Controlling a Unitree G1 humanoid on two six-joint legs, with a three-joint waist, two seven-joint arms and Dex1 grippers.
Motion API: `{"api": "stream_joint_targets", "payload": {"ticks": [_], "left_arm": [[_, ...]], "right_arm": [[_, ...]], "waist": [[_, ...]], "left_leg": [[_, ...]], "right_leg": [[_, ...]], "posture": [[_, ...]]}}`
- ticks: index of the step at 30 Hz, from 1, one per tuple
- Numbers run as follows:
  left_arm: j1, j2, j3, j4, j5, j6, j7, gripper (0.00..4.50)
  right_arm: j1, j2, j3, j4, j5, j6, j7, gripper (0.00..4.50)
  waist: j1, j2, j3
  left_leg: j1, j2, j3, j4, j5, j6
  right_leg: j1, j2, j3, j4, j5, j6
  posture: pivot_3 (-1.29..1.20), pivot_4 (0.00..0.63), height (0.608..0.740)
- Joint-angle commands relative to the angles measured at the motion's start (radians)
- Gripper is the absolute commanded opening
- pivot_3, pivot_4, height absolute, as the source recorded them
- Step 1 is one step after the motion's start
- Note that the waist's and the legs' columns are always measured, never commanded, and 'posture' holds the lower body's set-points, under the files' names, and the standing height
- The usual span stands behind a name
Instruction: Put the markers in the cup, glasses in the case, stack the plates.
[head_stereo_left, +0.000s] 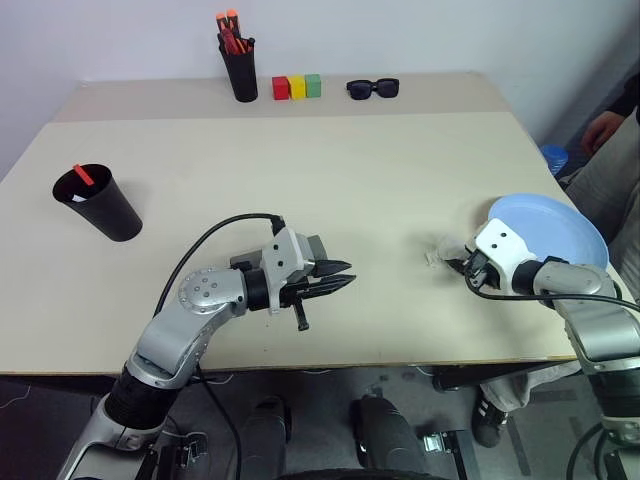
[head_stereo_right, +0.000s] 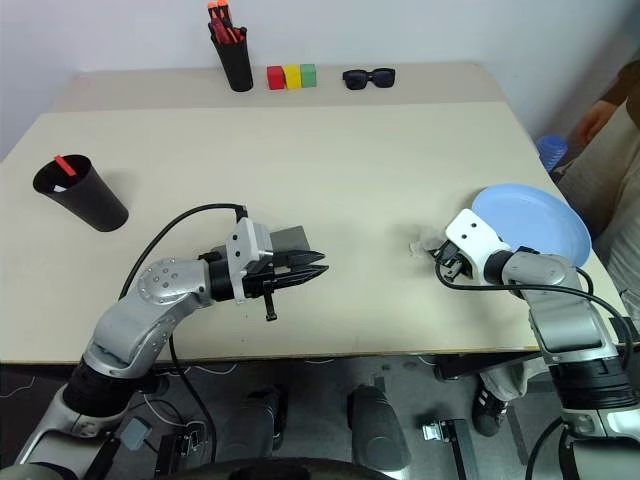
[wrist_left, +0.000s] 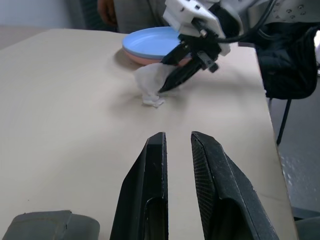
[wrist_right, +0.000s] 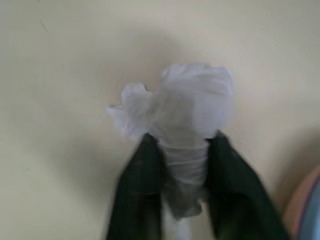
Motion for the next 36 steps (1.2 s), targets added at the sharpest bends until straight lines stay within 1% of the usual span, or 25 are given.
{"api": "stream_joint_targets", "payload": {"ticks": [1,2,5,9,11,12,13,15,16,19,21,23,25,27,29,32,36], "left_arm": [[0.012,0.013,0.037,-0.043,-0.002,-0.003,0.015,0.73],[0.015,0.015,0.040,-0.044,-0.002,-0.003,0.017,0.73],[0.034,0.029,0.086,-0.042,-0.012,-0.001,0.030,0.73],[0.080,0.073,0.168,-0.004,-0.012,-0.002,0.040,0.73],[0.112,0.099,0.209,0.003,-0.010,-0.014,0.038,0.73],[0.125,0.108,0.221,0.001,-0.011,-0.019,0.037,0.73],[0.141,0.118,0.237,-0.006,-0.011,-0.020,0.038,0.73],[0.179,0.137,0.277,-0.016,-0.010,-0.027,0.041,0.73],[0.198,0.141,0.301,-0.017,-0.010,-0.033,0.049,0.73],[0.226,0.135,0.340,-0.020,-0.009,-0.030,0.082,0.73],[0.282,0.124,0.445,0.024,0.010,-0.077,0.134,0.73],[0.302,0.090,0.520,0.059,0.030,-0.116,0.215,0.73],[0.323,0.059,0.596,0.095,0.034,-0.155,0.276,0.73],[0.369,0.047,0.666,0.127,0.035,-0.186,0.299,0.73],[0.427,0.052,0.687,0.134,0.056,-0.214,0.293,0.73],[0.510,0.046,0.708,0.092,0.058,-0.223,0.296,0.73],[0.554,0.037,0.710,0.048,0.051,-0.216,0.314,0.73]], "right_arm": [[-0.018,-0.057,-0.096,-0.079,0.024,0.003,-0.002,0.16],[-0.022,-0.066,-0.108,-0.081,0.023,0.005,-0.008,0.16],[-0.064,-0.124,-0.167,0.007,-0.004,0.002,-0.045,0.16],[-0.079,-0.161,-0.139,0.160,-0.060,-0.030,-0.081,0.16],[-0.099,-0.151,-0.125,0.225,-0.078,-0.041,-0.105,1.24],[-0.101,-0.151,-0.117,0.243,-0.087,-0.060,-0.107,1.61],[-0.107,-0.149,-0.111,0.261,-0.091,-0.080,-0.106,2.10],[-0.117,-0.143,-0.096,0.259,-0.106,-0.125,-0.121,3.15],[-0.127,-0.132,-0.091,0.238,-0.102,-0.157,-0.122,3.58],[-0.157,-0.095,-0.102,0.211,-0.045,-0.216,-0.087,3.58],[-0.156,-0.044,-0.100,0.143,0.050,-0.218,-0.013,3.58],[-0.159,-0.015,-0.097,0.118,0.120,-0.203,0.052,3.58],[-0.155,0.017,-0.091,0.075,0.193,-0.149,0.101,3.58],[-0.157,0.051,-0.079,0.042,0.250,-0.098,0.129,3.58],[-0.176,0.077,-0.066,0.070,0.257,-0.095,0.137,3.58],[-0.185,0.100,-0.048,0.116,0.246,-0.115,0.152,3.58],[-0.202,0.113,-0.030,0.165,0.229,-0.150,0.165,3.58]], "waist": [[0.000,0.000,0.000],[0.000,0.000,0.000],[-0.002,0.000,0.000],[-0.001,0.000,0.000],[-0.003,0.000,0.000],[-0.005,0.000,0.000],[-0.004,0.000,0.000],[-0.006,0.001,0.000],[-0.006,0.001,0.001],[-0.006,0.001,0.001],[-0.006,0.001,0.000],[-0.005,0.001,0.000],[-0.001,0.001,0.000],[0.001,0.000,0.000],[0.000,0.000,0.000],[0.000,0.000,0.000],[0.006,0.000,0.000]], "left_leg": [[0.000,0.000,0.000,0.000,0.000,0.000],[0.000,0.000,0.000,0.000,0.000,0.000],[0.000,0.000,0.000,0.000,0.000,0.000],[0.000,0.000,0.000,0.000,0.000,0.000],[0.000,0.000,0.000,0.000,0.000,0.000],[0.000,0.000,0.001,0.000,0.000,0.000],[0.000,0.000,0.001,0.000,0.000,0.000],[0.000,0.000,0.001,-0.001,0.000,0.000],[0.000,0.000,0.001,-0.001,0.000,0.000],[0.000,0.001,0.001,-0.001,0.000,0.000],[0.000,0.001,0.001,0.000,0.000,0.000],[0.001,0.001,0.001,-0.001,0.000,0.000],[0.000,0.001,0.001,-0.001,0.000,0.000],[-0.001,0.000,0.001,0.000,0.000,0.000],[0.000,0.000,0.000,-0.001,0.000,0.001],[0.000,0.000,0.001,-0.001,0.000,0.001],[0.000,0.001,0.001,0.000,0.000,0.001]], "right_leg": [[0.000,0.000,0.000,0.000,0.000,0.000],[0.000,0.000,0.000,0.000,0.000,0.000],[0.000,0.000,0.000,0.000,0.000,0.000],[0.000,0.000,0.000,0.000,0.000,0.000],[0.000,0.000,0.000,0.000,0.000,0.000],[0.000,0.000,0.000,0.000,0.000,0.000],[0.000,0.000,0.000,0.000,0.000,0.000],[-0.001,0.000,0.001,0.000,0.000,0.000],[-0.001,0.000,0.001,0.000,0.000,0.000],[-0.001,0.000,0.001,0.000,0.000,0.000],[-0.001,0.000,0.001,0.000,0.000,0.000],[0.000,0.000,0.000,0.000,0.000,0.000],[-0.001,0.000,0.000,0.000,0.000,0.000],[0.000,-0.001,0.000,-0.001,0.000,0.000],[0.000,-0.001,0.000,-0.001,0.000,0.000],[0.000,-0.001,0.000,-0.001,0.000,0.000],[0.000,-0.001,0.000,-0.001,0.000,-0.001]], "posture": [[0.00,0.150,0.740],[0.00,0.150,0.740],[0.00,0.150,0.740],[0.00,0.150,0.740],[0.00,0.150,0.740],[0.00,0.150,0.740],[0.00,0.150,0.740],[0.00,0.150,0.740],[0.00,0.150,0.740],[0.00,0.150,0.740],[0.00,0.150,0.740],[0.00,0.150,0.740],[0.00,0.150,0.740],[0.00,0.150,0.740],[0.00,0.150,0.740],[0.00,0.150,0.740],[0.00,0.150,0.740]]}}
